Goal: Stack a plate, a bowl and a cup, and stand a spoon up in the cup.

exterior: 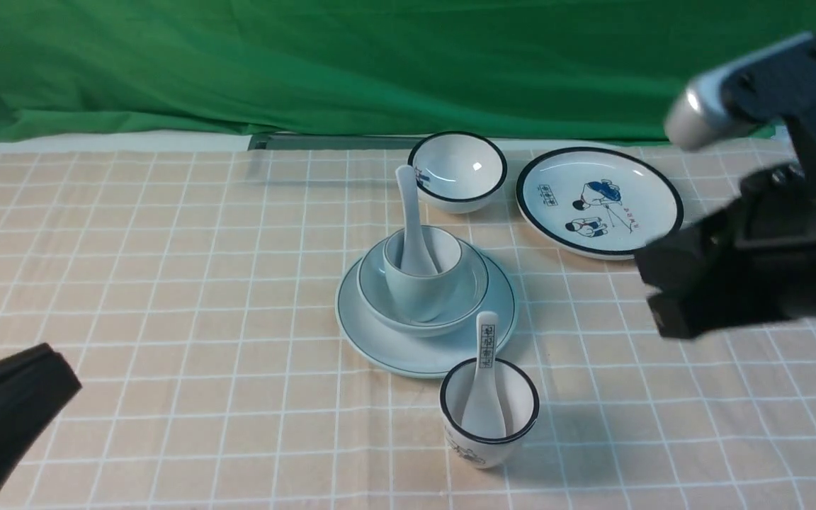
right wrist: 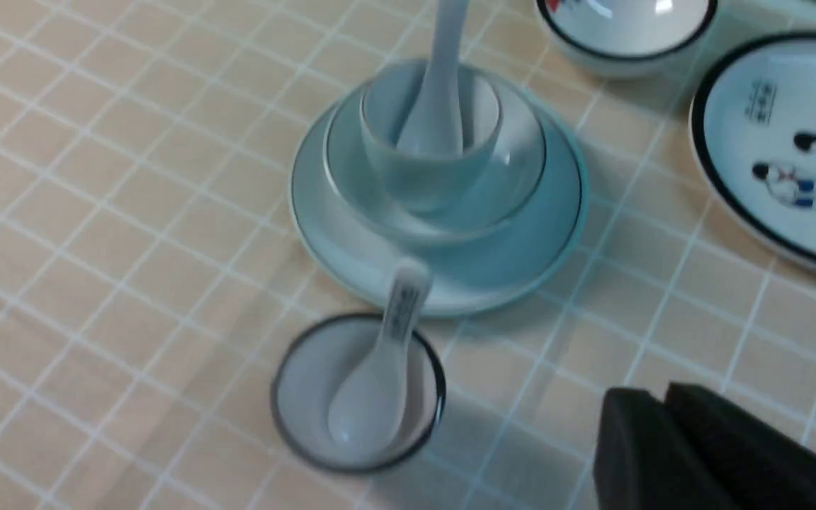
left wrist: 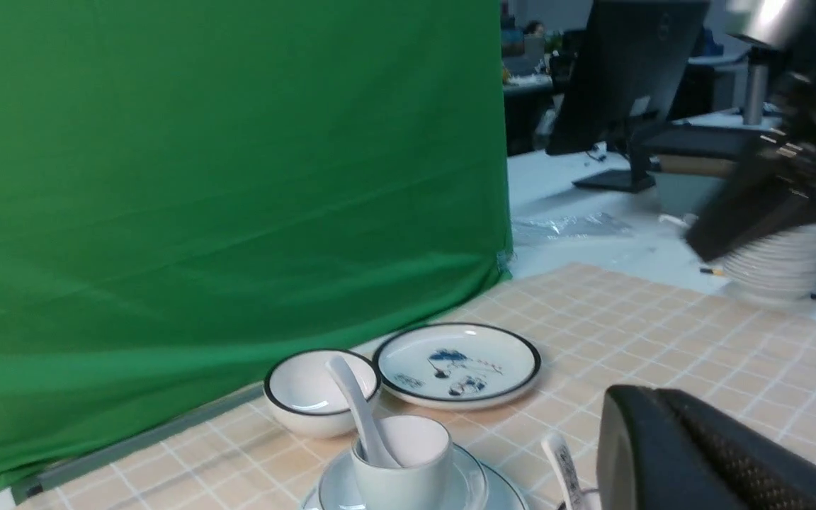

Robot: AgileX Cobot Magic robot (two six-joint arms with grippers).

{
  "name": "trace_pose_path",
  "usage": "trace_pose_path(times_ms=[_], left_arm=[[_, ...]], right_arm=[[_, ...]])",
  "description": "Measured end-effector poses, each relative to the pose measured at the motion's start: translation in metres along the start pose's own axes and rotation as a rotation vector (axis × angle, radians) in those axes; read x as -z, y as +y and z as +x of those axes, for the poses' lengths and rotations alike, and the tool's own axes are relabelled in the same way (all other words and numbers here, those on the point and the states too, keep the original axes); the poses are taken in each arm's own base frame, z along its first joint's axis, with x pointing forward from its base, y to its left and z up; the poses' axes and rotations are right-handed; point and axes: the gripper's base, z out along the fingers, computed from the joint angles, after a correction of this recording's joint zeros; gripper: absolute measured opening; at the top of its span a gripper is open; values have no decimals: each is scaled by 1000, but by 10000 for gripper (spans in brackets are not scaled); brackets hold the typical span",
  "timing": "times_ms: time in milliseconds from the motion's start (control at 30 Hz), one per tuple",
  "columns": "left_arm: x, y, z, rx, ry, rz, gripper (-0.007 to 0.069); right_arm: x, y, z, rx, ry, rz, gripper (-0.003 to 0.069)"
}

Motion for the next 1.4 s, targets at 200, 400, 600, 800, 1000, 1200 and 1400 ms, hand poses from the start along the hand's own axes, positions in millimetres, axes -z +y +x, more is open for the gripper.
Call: trace_pose_path(times_ms=[200, 400, 600, 800, 1000, 1200, 1400], left_arm=[[-1, 1, 5, 1, -12, -11, 1], [-1, 0, 6, -1, -5, -8, 1], [-1, 0, 6, -1, -5, -8, 1], [-1, 0, 6, -1, -5, -8, 2], [-1, 0, 6, -2, -5, -9, 1], [-1, 1, 6, -33, -3, -11, 1], [-1, 1, 6, -44, -3, -11, 1]], right_arm=[[33, -3, 39, -20, 24, 3, 73], [48, -4, 46, -24, -20, 0, 87], [52, -8, 46, -22, -48, 22, 101], [74, -30, 50, -126, -205, 135, 67], [90, -42, 108, -166, -320, 327, 25], [72, -41, 170, -197, -394, 459, 22], [50, -37, 213, -165, -390, 504, 22]])
